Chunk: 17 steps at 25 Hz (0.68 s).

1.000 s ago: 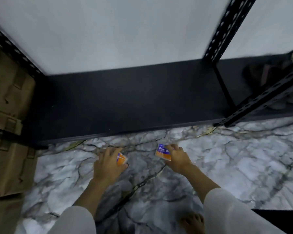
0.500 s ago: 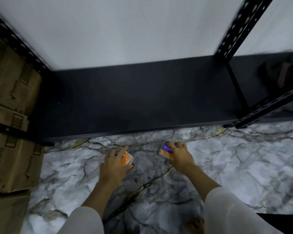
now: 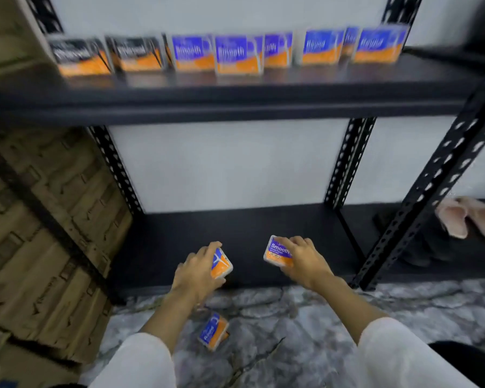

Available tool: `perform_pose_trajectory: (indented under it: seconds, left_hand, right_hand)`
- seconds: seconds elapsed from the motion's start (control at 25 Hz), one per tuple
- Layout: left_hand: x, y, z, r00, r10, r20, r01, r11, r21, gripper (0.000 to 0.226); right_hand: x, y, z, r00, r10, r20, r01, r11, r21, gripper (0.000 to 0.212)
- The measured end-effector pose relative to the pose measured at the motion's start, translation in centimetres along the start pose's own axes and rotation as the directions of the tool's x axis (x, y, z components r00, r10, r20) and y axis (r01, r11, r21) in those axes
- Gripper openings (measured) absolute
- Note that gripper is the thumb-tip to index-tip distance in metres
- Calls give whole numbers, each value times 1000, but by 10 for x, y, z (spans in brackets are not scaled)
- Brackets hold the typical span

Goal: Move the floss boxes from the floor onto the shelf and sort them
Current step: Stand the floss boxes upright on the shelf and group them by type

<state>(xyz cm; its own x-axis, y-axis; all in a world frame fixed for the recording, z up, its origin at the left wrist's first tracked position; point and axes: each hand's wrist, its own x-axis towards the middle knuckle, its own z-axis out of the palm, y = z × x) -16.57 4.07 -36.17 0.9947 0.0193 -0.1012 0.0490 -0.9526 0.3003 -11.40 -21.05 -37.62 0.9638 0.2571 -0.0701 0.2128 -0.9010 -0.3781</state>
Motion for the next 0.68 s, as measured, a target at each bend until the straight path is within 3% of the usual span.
perform_pose_trajectory:
  seconds: [0.16,0.4,0.68]
  left_hand:
    - [-18,23,-80,987,80,-137,-77,997,25,79]
    - [-33,65,-191,908,226,-352,-193,973,125,77]
    - [-13,89,-293,802,312,-510,-243,949,200,78]
  right_hand:
    - [-23,-34,-78,986,-101,-132,101,995,-10,70]
    - [-40,-75,-180,927,-223,-300,199,974,-110,74]
    - [-17,-110,-280,802,-314,-507,265,949,-169,75]
